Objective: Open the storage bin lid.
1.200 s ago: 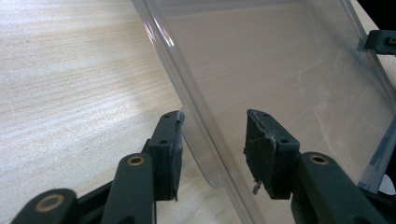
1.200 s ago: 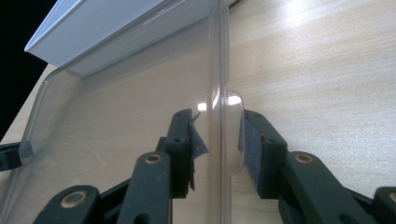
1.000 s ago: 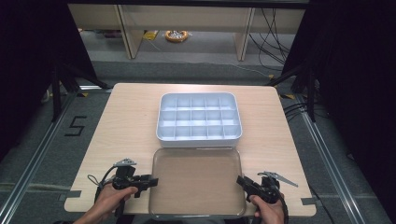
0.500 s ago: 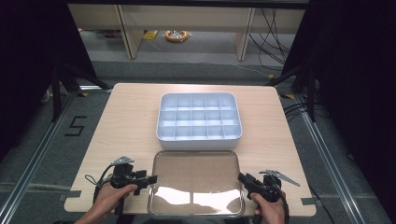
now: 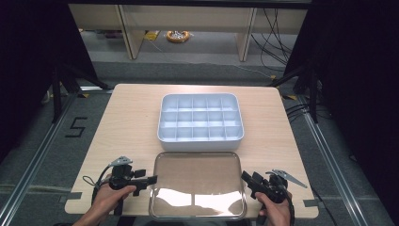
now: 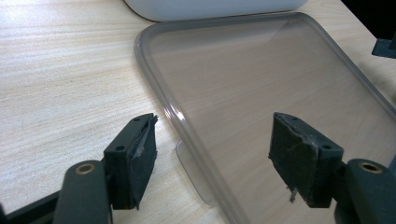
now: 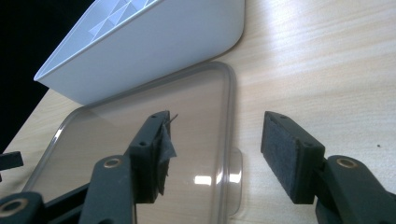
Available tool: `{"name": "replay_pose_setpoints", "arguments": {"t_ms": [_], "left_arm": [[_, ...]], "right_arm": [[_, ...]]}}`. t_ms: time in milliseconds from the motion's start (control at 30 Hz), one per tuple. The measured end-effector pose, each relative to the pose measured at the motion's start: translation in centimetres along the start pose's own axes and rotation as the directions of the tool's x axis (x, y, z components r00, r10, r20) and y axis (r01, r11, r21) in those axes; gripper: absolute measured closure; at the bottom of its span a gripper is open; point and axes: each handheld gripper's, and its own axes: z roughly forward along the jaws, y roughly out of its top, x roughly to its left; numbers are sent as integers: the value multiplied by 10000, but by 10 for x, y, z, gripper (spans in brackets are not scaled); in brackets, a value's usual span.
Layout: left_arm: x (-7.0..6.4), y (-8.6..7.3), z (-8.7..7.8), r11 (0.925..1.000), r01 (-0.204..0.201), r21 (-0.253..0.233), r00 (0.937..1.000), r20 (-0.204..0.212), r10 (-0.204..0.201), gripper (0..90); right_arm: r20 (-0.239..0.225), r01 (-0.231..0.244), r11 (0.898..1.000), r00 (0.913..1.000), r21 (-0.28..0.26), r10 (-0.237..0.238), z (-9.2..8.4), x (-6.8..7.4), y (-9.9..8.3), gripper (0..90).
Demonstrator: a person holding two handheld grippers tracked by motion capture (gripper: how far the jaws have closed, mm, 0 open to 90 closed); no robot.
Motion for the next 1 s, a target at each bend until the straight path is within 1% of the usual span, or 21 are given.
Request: {"name": "replay_pose_setpoints", "arguments": {"t_ms": [67,100,133,200,267,300,367,400,433,500,533,567,600,667,733,767,800,833,867,967,1000], "left_arm": [[1,1,0,10000,-64,0,10000,-40,64,306],[1,1,0,10000,-39,-63,10000,-48,38,305],[1,1,0,10000,-41,-65,10000,-40,41,304],[2,1,-1,9999,-39,-101,10000,-52,39,298],[3,1,-1,9999,-97,-103,9999,-36,97,291],[3,2,-1,9998,-143,-115,9999,-20,143,286],[3,2,-1,9996,-210,-195,9998,31,211,279],[2,2,-2,9995,-253,-179,9996,81,254,275],[2,3,-2,9992,-321,-230,9994,110,324,270],[2,4,-3,9983,-472,-338,9988,81,475,262],[1,4,-3,9978,-517,-410,9986,100,522,259],[1,4,-4,9977,-484,-468,9987,136,491,257],[1,5,-4,9978,-481,-465,9987,169,489,253],[2,5,-4,9975,-516,-479,9984,192,526,246],[2,5,-5,9975,-498,-497,9984,228,510,241],[2,5,-5,9974,-512,-500,9982,286,527,237],[2,5,-5,9972,-487,-560,9981,351,507,233],[2,5,-5,9968,-546,-578,9977,373,568,230],[2,5,-5,9968,-583,-544,9973,426,606,224],[1,6,-6,9958,-643,-653,9965,482,676,215],[2,6,-7,9956,-667,-658,9962,514,701,211]], "right_arm": [[-35,-338,9994,9994,51,338,-2,3,1,411],[-9,-38,9999,10000,-124,38,-1,1,1,403],[261,101,9999,9996,-136,-98,-1,1,2,398],[-103,-162,9998,9998,-141,160,-3,2,2,388],[166,80,9996,9998,-277,-75,-3,1,2,381],[217,15,9996,9998,-291,-9,-3,2,3,381],[309,749,9961,9968,-464,-736,-4,-2,4,376],[257,384,9978,9990,-533,-370,-3,2,4,373],[166,667,9960,9977,-601,-658,-3,0,4,369],[214,910,9939,9957,-623,-898,-4,1,5,361],[363,973,9938,9948,-531,-955,-5,2,5,358],[124,814,9949,9967,-592,-808,-6,4,5,353],[462,1193,9909,9921,-627,-1166,-5,4,6,348],[397,1188,9905,9924,-689,-1163,-6,6,6,334],[414,1782,9809,9836,-778,-1754,-6,4,7,319],[529,1673,9829,9851,-773,-1635,-6,6,6,314],[625,1881,9798,9809,-672,-1841,-7,6,7,306],[534,1921,9782,9807,-783,-1883,-7,6,7,300],[421,1610,9845,9865,-700,-1584,-9,9,7,297],[500,2267,9698,9736,-900,-2229,-9,8,8,287],[435,2312,9691,9726,-860,-2282,-10,8,8,284]]}}
